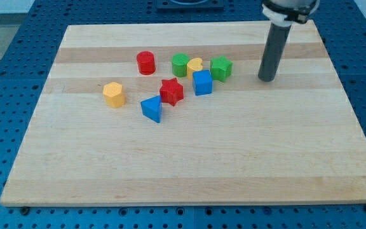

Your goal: Move the green star to the top side

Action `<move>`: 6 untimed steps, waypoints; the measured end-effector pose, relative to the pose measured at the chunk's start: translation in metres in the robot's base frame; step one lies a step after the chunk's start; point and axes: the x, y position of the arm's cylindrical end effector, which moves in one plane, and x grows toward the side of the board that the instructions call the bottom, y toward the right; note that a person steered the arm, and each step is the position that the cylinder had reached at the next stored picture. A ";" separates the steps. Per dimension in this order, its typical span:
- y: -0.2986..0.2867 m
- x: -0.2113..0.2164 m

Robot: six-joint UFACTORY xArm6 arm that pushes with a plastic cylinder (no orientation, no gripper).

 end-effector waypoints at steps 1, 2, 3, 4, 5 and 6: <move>-0.026 0.006; -0.041 0.007; -0.052 0.007; -0.073 0.007; -0.094 0.003; -0.096 -0.011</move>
